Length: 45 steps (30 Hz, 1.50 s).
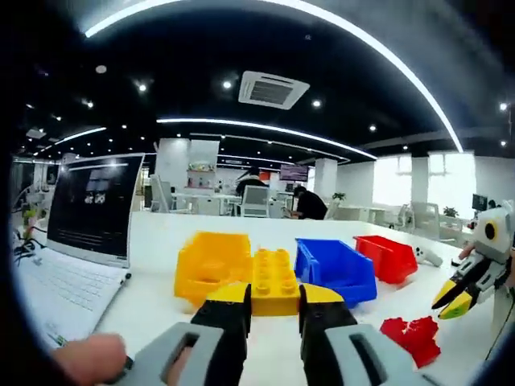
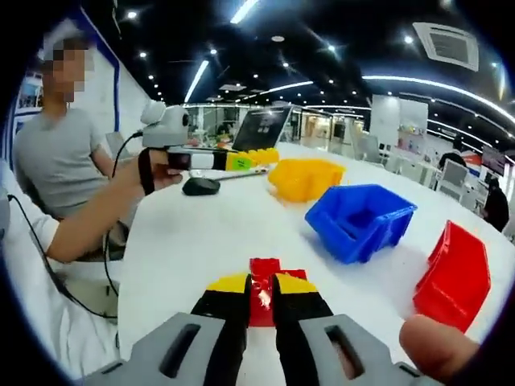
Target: Take apart the toy blocks one by one and place each separated block into its matching bin, sorting the blocks by their type until all the connected pieces are disassembled and separated into the correct bins
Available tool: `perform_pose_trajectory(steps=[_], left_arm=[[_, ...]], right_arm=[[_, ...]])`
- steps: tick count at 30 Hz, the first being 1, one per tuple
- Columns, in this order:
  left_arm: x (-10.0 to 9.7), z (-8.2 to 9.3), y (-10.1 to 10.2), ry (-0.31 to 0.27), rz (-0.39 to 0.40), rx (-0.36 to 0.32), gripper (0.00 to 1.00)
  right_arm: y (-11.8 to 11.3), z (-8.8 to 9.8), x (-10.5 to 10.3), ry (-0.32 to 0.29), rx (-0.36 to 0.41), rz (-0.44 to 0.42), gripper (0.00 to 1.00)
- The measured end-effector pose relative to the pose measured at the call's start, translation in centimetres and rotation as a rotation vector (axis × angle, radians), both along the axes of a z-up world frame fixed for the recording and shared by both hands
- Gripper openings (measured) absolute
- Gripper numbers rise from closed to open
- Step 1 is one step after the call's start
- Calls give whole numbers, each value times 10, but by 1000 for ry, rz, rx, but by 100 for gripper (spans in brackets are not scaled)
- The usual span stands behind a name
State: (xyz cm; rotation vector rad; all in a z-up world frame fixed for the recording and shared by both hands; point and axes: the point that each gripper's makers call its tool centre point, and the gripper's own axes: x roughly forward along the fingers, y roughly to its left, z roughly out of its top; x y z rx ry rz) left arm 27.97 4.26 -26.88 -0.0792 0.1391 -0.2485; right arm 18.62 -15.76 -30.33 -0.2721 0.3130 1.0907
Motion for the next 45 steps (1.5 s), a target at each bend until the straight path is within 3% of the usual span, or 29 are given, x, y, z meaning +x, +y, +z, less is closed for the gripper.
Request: perform_pose_trajectory(steps=[12, 17, 22, 23, 25, 26, 29, 31, 34, 36, 37, 41, 45], left_arm=[[72, 6, 28, 61, 66, 61, 25], [92, 2, 26, 86, 45, 78, 25], [110, -9, 34, 111, 76, 171, 25], [114, -14, 37, 122, 90, 188, 31], [126, -17, 40, 107, 103, 165, 74], [126, -20, 36, 129, 76, 120, 92], [108, -1, 32, 45, 68, 118, 78], [103, 1, 30, 42, 57, 126, 77], [63, 13, -2, -18, -77, 165, 67], [37, 13, -27, -37, -178, 182, 67], [25, 11, -40, -32, -225, 162, 66], [-25, -2, -93, -33, -496, 194, 63], [-55, -16, -131, -8, -725, 214, 62]], right_arm=[[-16, 13, -2, 19, 94, -59, 12], [-20, 17, -3, 23, 103, -73, 12], [-21, 24, -6, 16, 110, -78, 12], [-21, 25, -7, 14, 114, -78, 12], [-21, 27, -10, 10, 111, -74, 13], [-22, 27, -11, 7, 107, -73, 13], [-25, 30, -12, 2, 115, -73, 13], [-27, 31, -11, 0, 122, -78, 14], [-31, 27, -10, 4, 129, -91, 14], [-32, 21, -12, 16, 126, -91, 14], [-32, 19, -13, 19, 125, -92, 14], [-32, 13, -21, 38, 121, -76, 14], [-30, 9, -32, 47, 108, -55, 14]])
